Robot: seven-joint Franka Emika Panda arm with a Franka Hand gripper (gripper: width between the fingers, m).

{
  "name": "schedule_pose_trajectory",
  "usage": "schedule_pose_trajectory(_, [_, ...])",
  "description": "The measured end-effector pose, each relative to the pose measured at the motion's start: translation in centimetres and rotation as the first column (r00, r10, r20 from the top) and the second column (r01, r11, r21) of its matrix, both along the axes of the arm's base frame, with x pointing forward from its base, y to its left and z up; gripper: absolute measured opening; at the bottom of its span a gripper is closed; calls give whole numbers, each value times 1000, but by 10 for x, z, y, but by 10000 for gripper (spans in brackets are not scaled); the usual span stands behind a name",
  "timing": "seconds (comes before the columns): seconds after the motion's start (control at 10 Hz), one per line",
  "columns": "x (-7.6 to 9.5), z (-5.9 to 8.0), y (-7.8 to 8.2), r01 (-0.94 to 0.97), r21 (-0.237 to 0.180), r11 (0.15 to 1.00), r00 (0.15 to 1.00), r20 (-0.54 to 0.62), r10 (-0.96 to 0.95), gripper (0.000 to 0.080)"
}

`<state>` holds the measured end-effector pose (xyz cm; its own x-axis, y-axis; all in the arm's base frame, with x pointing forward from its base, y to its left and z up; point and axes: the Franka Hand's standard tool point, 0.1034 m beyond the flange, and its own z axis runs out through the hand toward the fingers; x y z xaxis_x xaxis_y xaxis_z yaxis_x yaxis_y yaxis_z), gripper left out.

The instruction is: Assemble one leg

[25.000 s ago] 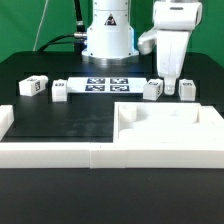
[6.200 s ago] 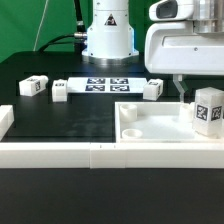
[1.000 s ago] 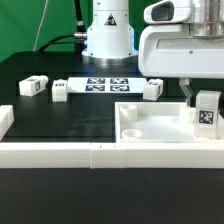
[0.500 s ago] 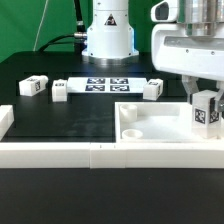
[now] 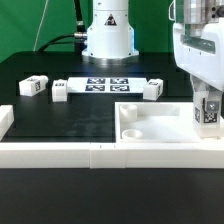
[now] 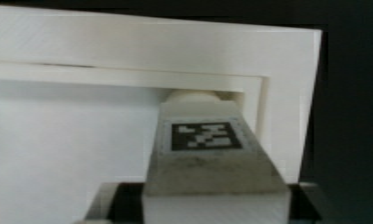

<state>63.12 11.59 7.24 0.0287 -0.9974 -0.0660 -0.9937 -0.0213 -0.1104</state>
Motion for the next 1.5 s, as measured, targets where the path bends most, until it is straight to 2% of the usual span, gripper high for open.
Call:
schedule_pose_trajectory(0.1, [-1, -1, 2, 53, 14, 999, 999, -5, -53, 432])
schedule_pose_trajectory(0.2, [-1, -1, 3, 18, 11, 1000, 1000, -3, -18, 564])
schedule_pose_trajectory(0.3, [-1, -1, 3, -22, 7, 1000, 1000, 0, 22, 564])
schedule_pose_trajectory(0.4, [-1, -1, 4, -59, 4, 998, 998, 2, 59, 631])
schedule_pose_trajectory(0.7, [-2, -1, 7, -383, -33, 923, 924, 13, 383, 649])
schedule_pose_trajectory(1.0, [-4, -8, 8, -698, -81, 711, 713, 6, 701, 649])
schedule_pose_trajectory(1.1, [-3, -8, 8, -749, -90, 657, 659, 3, 752, 649])
schedule_pose_trajectory(1.2, [-4, -8, 8, -823, -105, 558, 562, -12, 827, 649])
schedule_pose_trajectory(1.4, [-3, -7, 9, -871, -120, 476, 482, -22, 876, 649])
schedule_pose_trajectory(1.5, [-2, -5, 8, -922, -136, 364, 371, -36, 928, 649])
